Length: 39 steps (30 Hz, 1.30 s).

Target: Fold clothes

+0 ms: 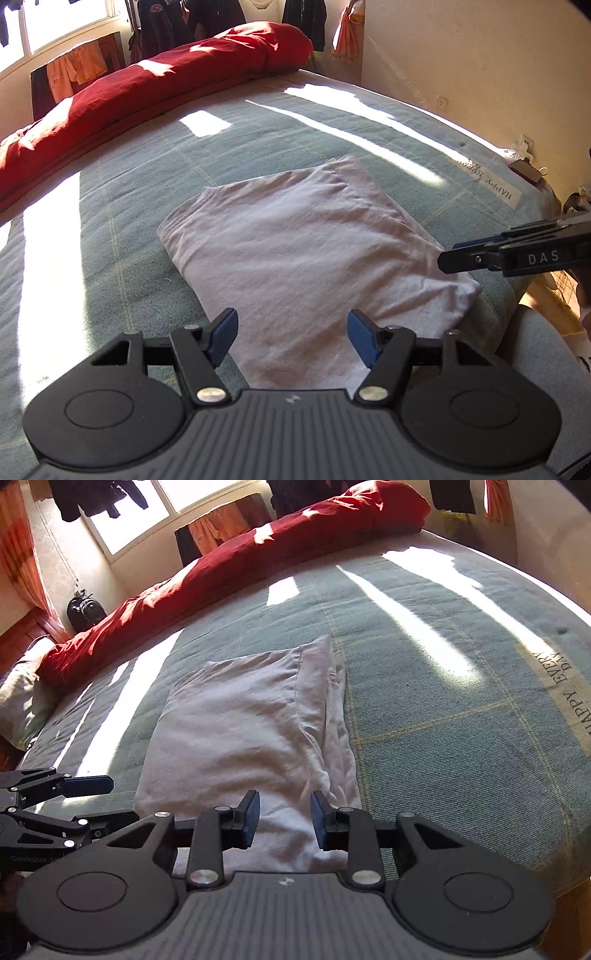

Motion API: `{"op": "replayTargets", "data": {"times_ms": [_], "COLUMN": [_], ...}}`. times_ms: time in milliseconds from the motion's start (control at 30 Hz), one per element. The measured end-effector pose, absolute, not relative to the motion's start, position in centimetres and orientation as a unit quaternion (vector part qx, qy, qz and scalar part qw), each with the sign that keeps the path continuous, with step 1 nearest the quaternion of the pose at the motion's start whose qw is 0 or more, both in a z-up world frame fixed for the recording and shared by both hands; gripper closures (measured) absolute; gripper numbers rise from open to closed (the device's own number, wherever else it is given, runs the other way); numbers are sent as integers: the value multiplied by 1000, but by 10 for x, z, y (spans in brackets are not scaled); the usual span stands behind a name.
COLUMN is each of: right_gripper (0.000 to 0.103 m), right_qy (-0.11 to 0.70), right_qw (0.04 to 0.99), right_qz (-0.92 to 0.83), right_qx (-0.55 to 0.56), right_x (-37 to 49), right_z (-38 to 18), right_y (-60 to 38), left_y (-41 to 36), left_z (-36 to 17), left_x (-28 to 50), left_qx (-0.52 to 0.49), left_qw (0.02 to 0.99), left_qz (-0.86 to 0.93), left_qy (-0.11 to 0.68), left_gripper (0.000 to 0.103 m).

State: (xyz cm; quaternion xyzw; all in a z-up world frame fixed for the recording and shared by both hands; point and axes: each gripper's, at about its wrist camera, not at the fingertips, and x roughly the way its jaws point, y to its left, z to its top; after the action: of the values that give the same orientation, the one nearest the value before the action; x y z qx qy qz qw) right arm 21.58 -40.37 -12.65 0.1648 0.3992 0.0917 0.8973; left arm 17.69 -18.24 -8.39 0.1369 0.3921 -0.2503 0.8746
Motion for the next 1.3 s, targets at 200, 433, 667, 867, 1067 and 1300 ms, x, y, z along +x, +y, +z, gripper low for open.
{"op": "replayTargets", "data": {"times_ms": [200,433,667,867,1067,1300], "right_gripper": [69,69,83,98,96,80], "right_qy": [379,360,362,333,346,341], "right_qw": [907,924,916,930,924,922], "right_qz": [101,67,48,43,33,73], "right_qx": [152,112,166,150,158,166], "right_x": [263,323,356,368,379,344], "right_z": [-121,-129,-151,-150,-157,-133], "right_y": [-402,-404,-419,-420,-427,-421], "left_y": [-189,-182,-174,-177,-176,-170], "left_z": [-98,-128,-120,-124,-147,-117], "left_x": [240,263,270,294,315,275], "left_qx": [118,103,76,56,42,38], "left_qw": [881,885,903,909,897,889], "left_qz": [-232,-216,-231,-240,-221,-244], "left_qy": [395,399,354,335,381,386], "left_gripper": [37,37,37,37,37,37]}}
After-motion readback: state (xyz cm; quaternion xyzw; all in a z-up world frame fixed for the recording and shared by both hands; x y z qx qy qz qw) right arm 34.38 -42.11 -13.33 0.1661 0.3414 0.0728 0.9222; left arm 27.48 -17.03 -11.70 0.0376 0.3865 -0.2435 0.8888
